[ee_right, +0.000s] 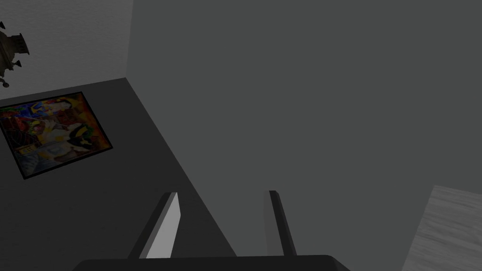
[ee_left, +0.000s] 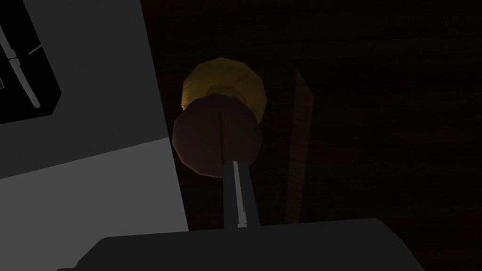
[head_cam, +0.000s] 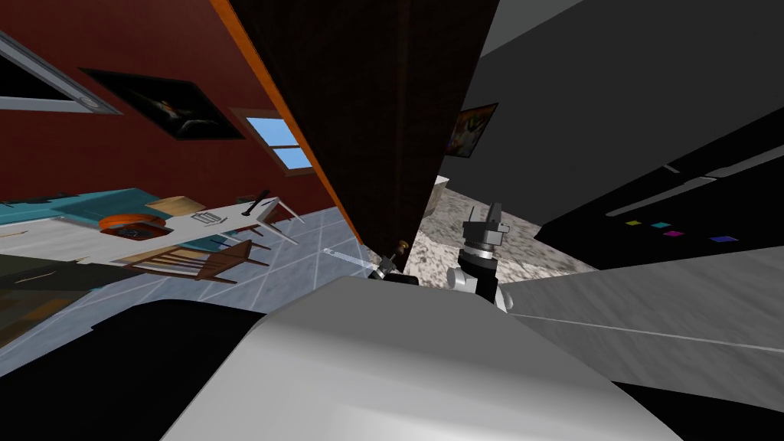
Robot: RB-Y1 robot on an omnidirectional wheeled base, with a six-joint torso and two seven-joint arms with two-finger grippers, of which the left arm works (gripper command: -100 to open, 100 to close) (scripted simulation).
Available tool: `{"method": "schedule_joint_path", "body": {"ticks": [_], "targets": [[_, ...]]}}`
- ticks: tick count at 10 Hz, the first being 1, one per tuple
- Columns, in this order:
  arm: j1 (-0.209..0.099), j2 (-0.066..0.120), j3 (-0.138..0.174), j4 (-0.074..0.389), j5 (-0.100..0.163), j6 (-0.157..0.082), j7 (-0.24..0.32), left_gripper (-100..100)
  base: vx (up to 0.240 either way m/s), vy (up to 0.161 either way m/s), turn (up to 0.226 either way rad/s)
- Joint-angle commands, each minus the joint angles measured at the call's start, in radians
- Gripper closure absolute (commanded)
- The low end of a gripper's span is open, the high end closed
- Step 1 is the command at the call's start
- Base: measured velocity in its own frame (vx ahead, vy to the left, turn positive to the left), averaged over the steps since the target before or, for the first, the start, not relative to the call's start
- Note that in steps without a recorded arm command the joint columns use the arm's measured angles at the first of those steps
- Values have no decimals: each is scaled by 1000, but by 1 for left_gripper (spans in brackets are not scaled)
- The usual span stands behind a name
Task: Push the door open
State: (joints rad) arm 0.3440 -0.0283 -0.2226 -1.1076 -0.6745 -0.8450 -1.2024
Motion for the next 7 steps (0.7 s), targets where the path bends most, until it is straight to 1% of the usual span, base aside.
{"method": "schedule_joint_path", "body": {"ticks": [1, 3, 4, 5, 6, 7], "targets": [[0, 0, 0, 0, 0, 0, 0, 100, -10, 11, 0], [0, 0, 0, 0, 0, 0, 0, 100, 0, 0, 0], [6, 31, 3, -3, 3, -2, -1, -100, -47, 26, 50], [11, 44, 5, -6, 6, -4, -2, -100, -103, 54, 83], [20, 45, 9, -10, 11, -7, -4, -100, -164, 65, 95], [26, 30, 11, -13, 15, -9, -5, -100, -184, 71, 78]]}}
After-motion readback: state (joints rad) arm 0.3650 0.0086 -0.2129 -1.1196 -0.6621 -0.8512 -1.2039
